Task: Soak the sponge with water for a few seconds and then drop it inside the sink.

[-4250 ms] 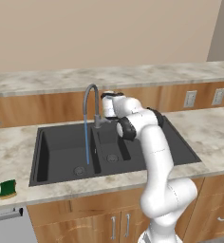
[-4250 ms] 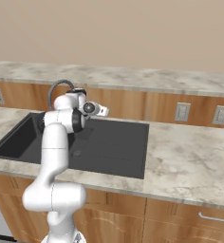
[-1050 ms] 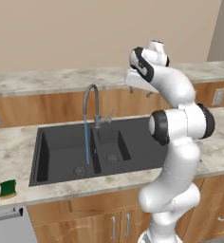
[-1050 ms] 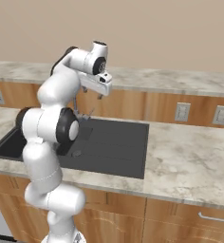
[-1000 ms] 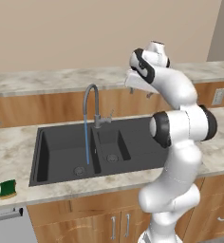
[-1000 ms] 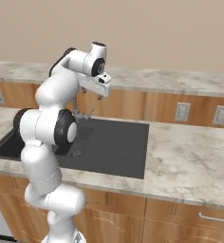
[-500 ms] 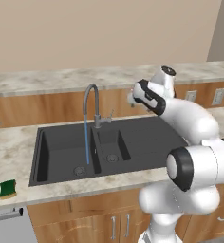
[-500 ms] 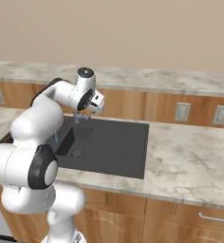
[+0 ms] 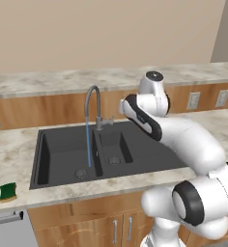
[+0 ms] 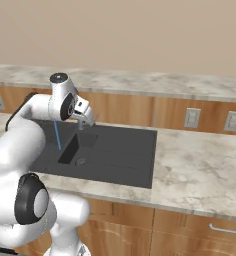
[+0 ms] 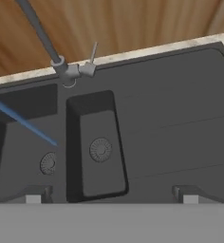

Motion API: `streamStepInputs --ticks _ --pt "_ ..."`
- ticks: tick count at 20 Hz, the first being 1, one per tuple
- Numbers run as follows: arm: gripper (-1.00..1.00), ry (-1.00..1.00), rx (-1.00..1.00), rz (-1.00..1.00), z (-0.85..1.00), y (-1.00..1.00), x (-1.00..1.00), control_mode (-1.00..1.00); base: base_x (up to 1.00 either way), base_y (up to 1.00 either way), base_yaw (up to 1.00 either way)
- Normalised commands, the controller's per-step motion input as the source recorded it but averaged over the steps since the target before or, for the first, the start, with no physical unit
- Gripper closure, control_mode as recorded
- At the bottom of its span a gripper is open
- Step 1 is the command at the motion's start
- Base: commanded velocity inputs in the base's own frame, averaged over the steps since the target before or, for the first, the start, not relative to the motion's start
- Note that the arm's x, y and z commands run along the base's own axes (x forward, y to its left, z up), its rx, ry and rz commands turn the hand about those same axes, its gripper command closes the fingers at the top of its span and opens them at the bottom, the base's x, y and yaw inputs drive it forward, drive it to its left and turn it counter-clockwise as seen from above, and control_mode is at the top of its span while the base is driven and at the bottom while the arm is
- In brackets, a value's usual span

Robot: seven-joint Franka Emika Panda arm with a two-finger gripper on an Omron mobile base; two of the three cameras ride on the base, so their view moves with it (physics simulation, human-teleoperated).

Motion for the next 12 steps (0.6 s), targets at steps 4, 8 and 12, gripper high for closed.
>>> streamStepInputs --ticks 4,8,12 --pt "-1.0 0.05 -0.03 0.02 0.03 0.46 -0.11 -1.0 0.0 0.0 0.0" --pt "-1.0 0.0 0.0 0.05 0.0 0.29 -0.01 -1.0 0.0 0.0 0.0" --pt "-1.0 0.0 0.0 0.02 0.02 0.05 -0.31 -1.0 0.0 0.0 0.0"
